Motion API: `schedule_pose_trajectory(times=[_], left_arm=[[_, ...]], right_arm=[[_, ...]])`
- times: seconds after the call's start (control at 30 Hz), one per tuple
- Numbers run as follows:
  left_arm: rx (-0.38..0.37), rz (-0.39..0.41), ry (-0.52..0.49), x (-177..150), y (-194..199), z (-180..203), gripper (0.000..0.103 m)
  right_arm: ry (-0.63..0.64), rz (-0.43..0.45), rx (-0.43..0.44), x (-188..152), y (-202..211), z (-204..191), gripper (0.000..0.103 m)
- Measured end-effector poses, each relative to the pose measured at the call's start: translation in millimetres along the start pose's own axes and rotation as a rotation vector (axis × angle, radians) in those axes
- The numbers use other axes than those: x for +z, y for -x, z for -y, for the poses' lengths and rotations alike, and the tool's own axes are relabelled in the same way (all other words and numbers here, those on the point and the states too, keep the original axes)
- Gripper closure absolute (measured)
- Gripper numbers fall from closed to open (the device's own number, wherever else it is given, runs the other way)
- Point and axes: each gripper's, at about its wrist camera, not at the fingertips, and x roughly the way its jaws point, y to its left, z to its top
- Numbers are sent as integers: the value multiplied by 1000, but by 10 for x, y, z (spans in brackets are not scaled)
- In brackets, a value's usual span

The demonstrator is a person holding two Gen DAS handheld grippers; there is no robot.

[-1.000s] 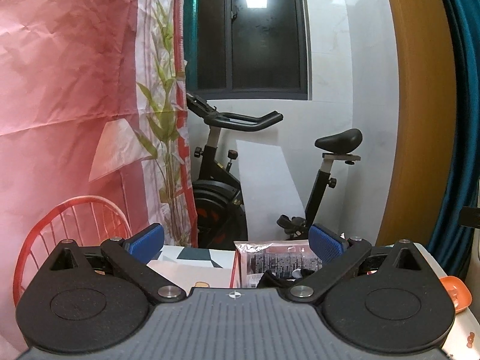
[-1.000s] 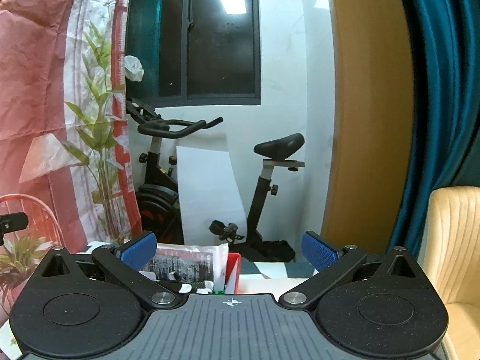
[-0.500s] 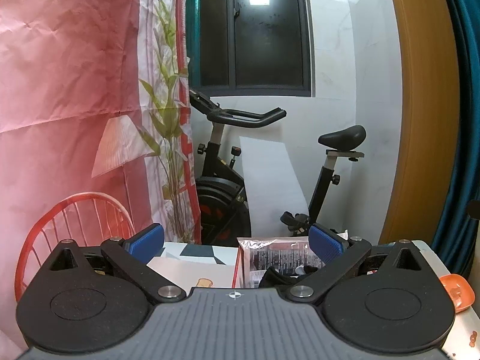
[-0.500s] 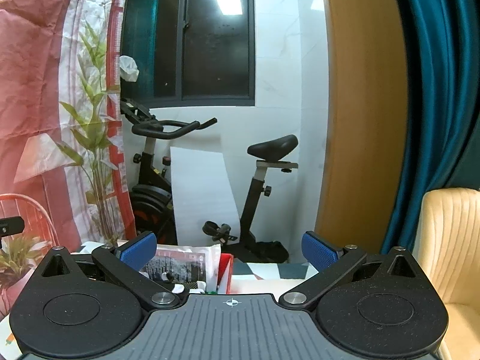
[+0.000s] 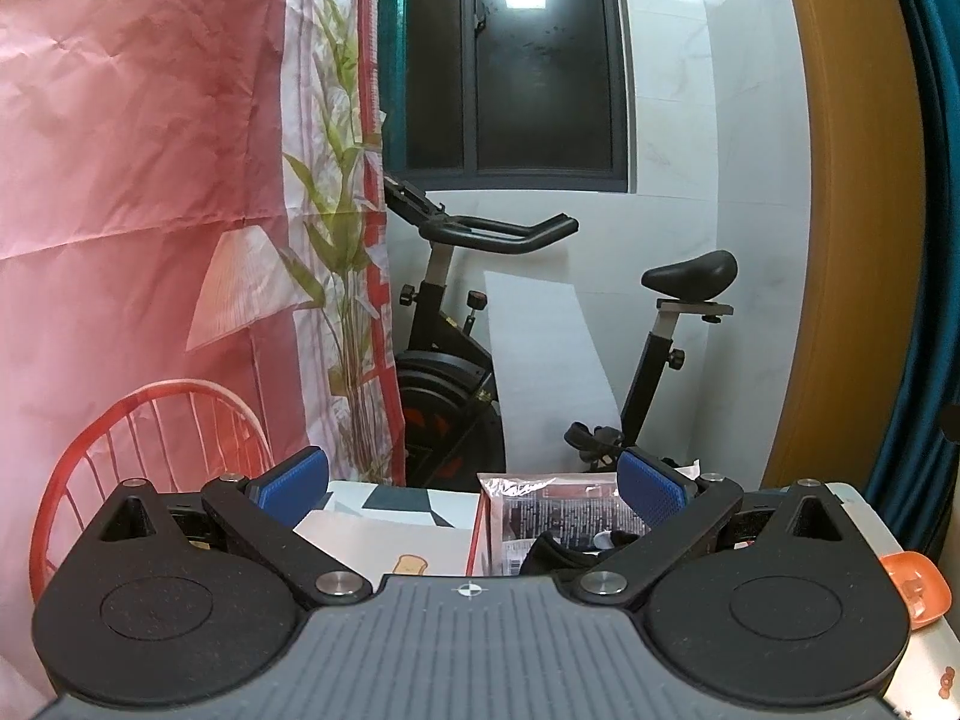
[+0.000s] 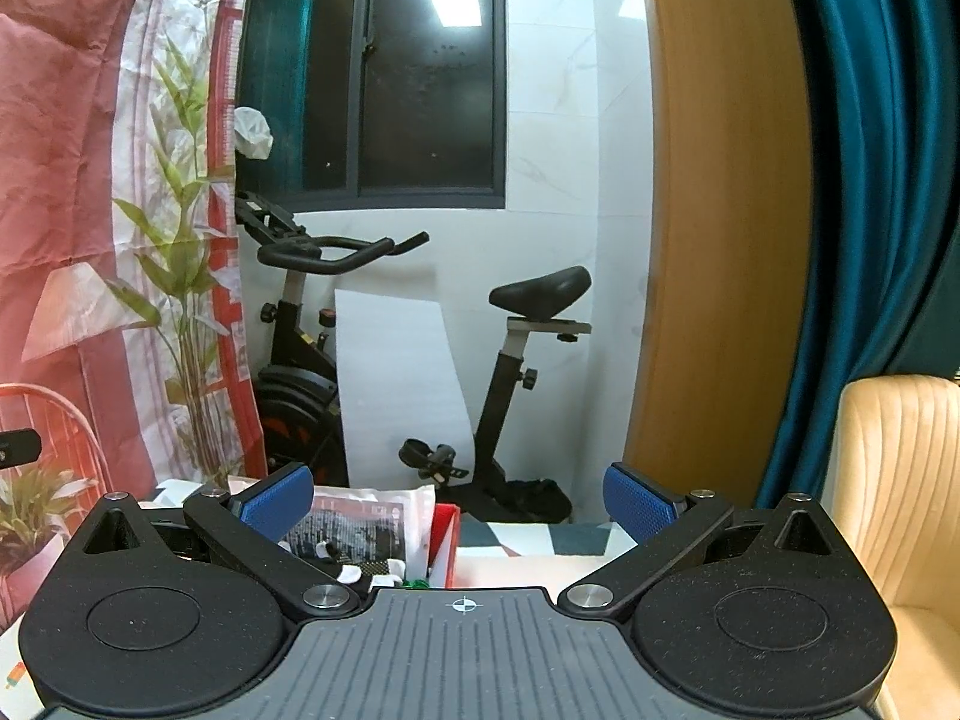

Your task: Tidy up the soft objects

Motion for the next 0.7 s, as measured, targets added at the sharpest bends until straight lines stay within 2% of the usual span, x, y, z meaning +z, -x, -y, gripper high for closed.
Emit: schedule_pose_trajectory(times=[0.7], left_arm=[[-9, 1, -3, 8, 7, 3, 0]], right_arm=[[1, -2, -4, -10, -27, 59, 0]])
